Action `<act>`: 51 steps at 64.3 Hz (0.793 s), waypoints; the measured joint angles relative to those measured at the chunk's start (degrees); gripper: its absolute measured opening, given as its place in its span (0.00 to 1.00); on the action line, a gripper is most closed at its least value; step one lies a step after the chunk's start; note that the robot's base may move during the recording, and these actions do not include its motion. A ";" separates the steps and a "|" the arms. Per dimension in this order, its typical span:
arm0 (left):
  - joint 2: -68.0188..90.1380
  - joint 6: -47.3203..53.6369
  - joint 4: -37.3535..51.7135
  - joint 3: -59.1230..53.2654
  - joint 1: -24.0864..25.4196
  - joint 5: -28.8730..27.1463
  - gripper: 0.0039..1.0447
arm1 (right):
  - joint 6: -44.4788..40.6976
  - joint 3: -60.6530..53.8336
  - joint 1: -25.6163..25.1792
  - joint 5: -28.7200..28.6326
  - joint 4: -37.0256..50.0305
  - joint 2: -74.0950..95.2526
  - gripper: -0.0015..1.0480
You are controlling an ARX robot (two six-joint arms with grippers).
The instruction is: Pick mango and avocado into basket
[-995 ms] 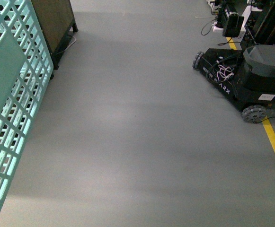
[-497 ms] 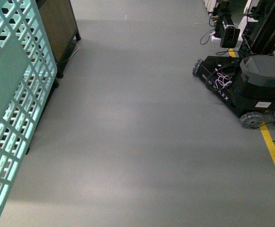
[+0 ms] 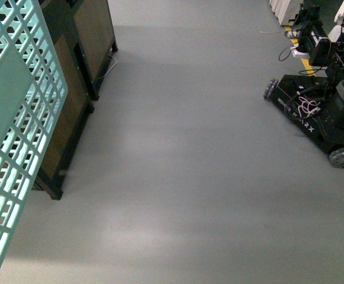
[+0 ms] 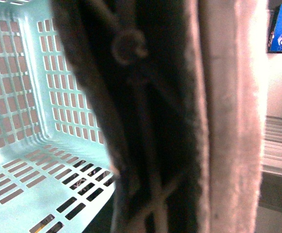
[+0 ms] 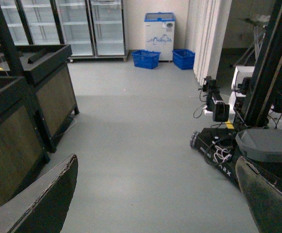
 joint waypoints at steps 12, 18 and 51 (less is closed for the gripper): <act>0.02 0.00 0.00 0.00 0.00 0.31 0.13 | -0.02 0.00 0.00 -0.15 -0.04 0.00 0.92; 0.02 0.11 0.00 0.00 0.00 0.00 0.13 | -0.02 0.00 -0.02 -0.07 -0.04 0.02 0.92; 0.07 0.24 0.00 0.00 0.00 0.07 0.13 | 0.00 0.00 -0.02 -0.13 -0.02 -0.02 0.92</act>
